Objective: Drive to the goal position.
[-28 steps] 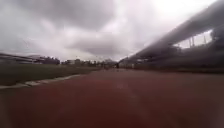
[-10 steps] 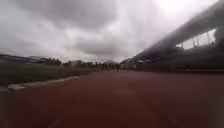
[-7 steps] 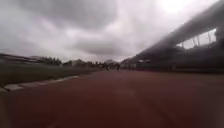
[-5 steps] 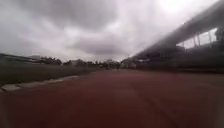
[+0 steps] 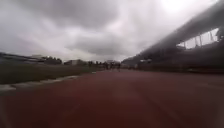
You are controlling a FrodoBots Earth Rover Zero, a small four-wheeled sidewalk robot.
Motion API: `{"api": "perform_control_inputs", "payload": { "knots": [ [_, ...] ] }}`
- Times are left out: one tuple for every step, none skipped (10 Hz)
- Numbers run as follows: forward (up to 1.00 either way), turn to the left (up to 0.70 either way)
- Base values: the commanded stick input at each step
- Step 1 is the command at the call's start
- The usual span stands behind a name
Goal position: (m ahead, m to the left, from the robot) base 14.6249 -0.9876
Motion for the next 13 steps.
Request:
{"api": "perform_control_inputs", "payload": {
  "knots": [
    [0.5,0.02],
    [0.5,0.02],
    [0.5,0.02],
    [0.5,0.02],
    [0.5,0.02],
    [0.5,0.02],
    [0.5,0.02],
    [0.5,0.02],
    [0.5,0.02],
    [0.5,0.02],
    [0.5,0.02],
    [0.5,0.02],
    [0.5,0.02]
  ]
}}
